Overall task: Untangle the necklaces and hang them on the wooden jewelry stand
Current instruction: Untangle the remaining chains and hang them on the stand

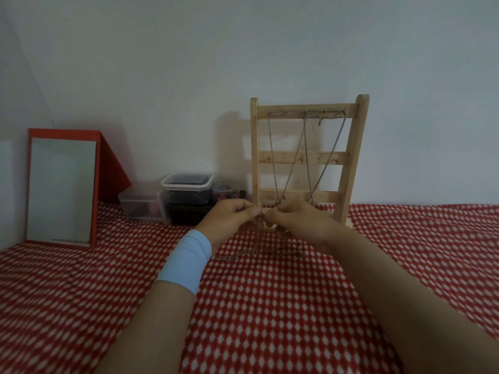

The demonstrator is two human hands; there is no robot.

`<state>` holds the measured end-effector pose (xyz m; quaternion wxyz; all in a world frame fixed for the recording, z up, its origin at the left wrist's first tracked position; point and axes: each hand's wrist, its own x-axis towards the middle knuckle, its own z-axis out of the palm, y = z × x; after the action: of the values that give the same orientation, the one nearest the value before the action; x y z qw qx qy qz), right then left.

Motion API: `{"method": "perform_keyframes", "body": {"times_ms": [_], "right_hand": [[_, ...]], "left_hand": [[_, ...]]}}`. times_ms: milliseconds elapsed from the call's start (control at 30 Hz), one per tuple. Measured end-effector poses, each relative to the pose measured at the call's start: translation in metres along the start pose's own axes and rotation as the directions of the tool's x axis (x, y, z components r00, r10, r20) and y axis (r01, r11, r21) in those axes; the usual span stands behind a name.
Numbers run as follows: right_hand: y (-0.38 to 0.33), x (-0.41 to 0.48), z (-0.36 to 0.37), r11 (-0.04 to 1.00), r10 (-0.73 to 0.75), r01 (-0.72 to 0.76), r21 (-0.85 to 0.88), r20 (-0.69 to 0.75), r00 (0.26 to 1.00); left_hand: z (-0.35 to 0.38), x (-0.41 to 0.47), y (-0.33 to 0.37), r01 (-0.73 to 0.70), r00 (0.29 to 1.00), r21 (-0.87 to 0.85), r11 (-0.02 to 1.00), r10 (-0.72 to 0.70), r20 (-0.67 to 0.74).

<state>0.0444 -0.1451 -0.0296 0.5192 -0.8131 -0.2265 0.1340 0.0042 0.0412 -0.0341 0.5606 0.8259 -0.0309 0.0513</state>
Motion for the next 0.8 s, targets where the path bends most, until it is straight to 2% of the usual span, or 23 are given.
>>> {"method": "perform_keyframes", "body": {"times_ms": [100,200,333,467,567,667,733,800], "right_hand": [[0.002,0.0,0.0,0.998,0.006,-0.007,0.061,0.016,1.0],[0.003,0.001,-0.002,0.985,0.024,-0.03,0.168,0.036,0.999],[0.005,0.003,-0.005,0.965,0.045,-0.063,0.253,0.077,0.996],[0.005,0.003,-0.004,0.964,0.063,-0.076,0.256,0.06,0.996],[0.006,0.003,-0.002,0.962,0.094,-0.095,0.257,0.017,0.995],[0.007,0.005,-0.002,0.95,0.15,-0.155,0.271,0.036,0.988],[0.006,0.006,-0.001,0.953,0.218,-0.221,0.208,0.038,0.975],[0.005,0.005,0.002,0.959,0.278,-0.278,0.051,0.011,0.961]], "left_hand": [[0.003,0.001,-0.001,-0.033,0.999,0.06,0.998,0.035,-0.029],[0.002,0.001,0.005,-0.078,0.995,0.016,0.997,0.078,-0.061],[0.003,-0.003,0.008,-0.105,0.993,0.1,0.989,0.11,-0.044],[0.002,-0.004,0.008,-0.11,0.99,0.132,0.985,0.121,-0.077],[0.002,-0.004,0.009,-0.123,0.985,0.237,0.964,0.147,-0.086],[0.002,-0.002,0.01,-0.137,0.982,0.31,0.941,0.17,-0.082],[0.002,-0.002,0.008,-0.161,0.978,0.322,0.933,0.195,-0.076],[0.005,-0.004,0.006,-0.179,0.978,0.333,0.926,0.206,-0.046]]}}
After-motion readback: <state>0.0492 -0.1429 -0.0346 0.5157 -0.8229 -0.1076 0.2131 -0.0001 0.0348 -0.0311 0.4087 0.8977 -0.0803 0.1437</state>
